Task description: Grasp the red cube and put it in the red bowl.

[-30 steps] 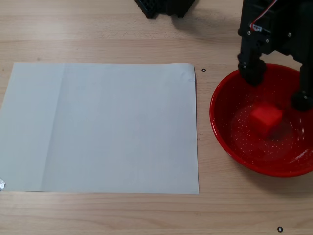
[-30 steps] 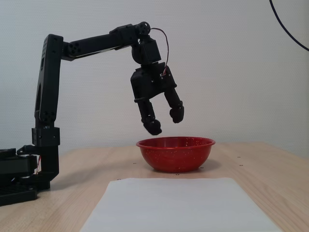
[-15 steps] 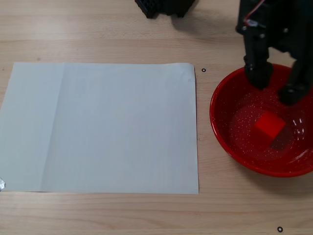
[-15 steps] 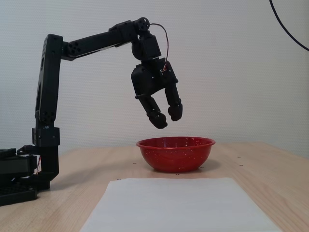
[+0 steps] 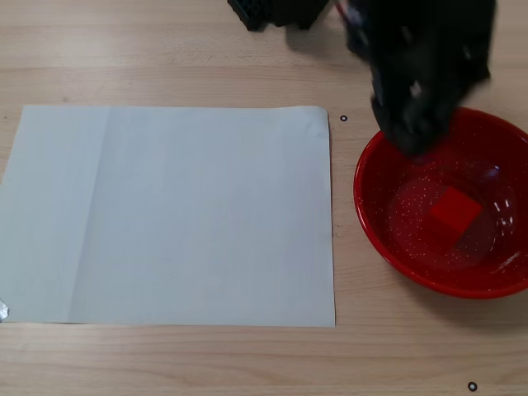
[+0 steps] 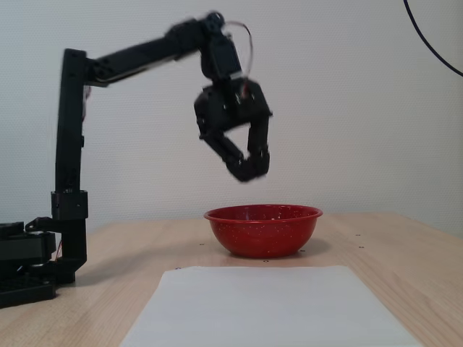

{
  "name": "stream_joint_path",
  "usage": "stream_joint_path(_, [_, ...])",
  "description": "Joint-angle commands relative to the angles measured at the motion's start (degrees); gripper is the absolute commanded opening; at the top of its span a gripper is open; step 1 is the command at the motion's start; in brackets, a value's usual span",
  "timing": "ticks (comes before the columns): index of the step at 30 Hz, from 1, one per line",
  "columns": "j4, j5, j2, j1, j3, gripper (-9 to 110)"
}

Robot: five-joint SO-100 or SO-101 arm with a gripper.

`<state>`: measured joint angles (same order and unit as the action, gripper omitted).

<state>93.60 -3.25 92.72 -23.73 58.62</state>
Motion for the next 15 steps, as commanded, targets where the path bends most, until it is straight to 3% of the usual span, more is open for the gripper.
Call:
stream_joint_path(1, [-0.1, -1.1, 11.2, 1.9, 0.0, 0])
stream_joint_path(15, [-21.7, -1.1, 40.2, 15.8, 43.4, 0])
